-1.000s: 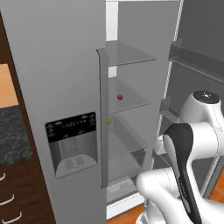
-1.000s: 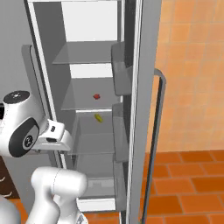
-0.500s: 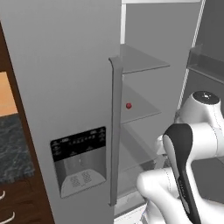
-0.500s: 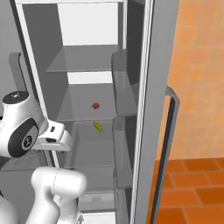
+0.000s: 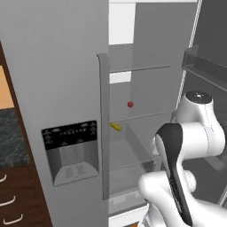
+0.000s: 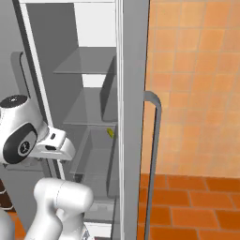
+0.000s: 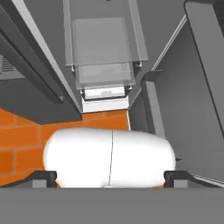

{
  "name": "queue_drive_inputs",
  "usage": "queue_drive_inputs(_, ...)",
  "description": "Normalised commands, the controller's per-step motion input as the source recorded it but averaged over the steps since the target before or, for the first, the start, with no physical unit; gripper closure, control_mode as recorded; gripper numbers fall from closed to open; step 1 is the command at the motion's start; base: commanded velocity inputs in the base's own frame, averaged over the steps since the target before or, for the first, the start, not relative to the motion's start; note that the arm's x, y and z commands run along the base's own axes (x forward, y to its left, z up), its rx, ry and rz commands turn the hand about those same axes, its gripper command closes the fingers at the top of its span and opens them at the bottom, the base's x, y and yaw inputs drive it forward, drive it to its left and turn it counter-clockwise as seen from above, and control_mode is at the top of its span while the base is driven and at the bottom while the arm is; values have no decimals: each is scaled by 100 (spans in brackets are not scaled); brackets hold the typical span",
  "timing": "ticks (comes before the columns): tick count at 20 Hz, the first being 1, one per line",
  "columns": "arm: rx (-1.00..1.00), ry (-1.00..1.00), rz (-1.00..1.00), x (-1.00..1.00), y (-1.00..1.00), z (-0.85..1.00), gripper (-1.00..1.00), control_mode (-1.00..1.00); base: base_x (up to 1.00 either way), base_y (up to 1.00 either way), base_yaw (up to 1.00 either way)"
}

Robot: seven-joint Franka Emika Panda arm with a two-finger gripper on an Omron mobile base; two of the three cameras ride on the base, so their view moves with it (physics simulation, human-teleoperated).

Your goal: Take the strawberry from the fridge and place it on top of the pancake, located on the dining counter.

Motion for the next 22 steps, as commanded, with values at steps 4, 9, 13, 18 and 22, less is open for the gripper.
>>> queue_drive_inputs(4,0,0,0,0,0,0,-100,100,23,-35,4)
queue_drive_inputs(9,0,0,0,0,0,0,-100,100,10,-5,1)
queue_drive_inputs(13,0,0,0,0,0,0,-100,100,27,0,0)
queue_drive_inputs(18,0,0,0,0,0,0,-100,100,59,0,0)
queue_drive_inputs(22,0,0,0,0,0,0,-100,100,56,0,0)
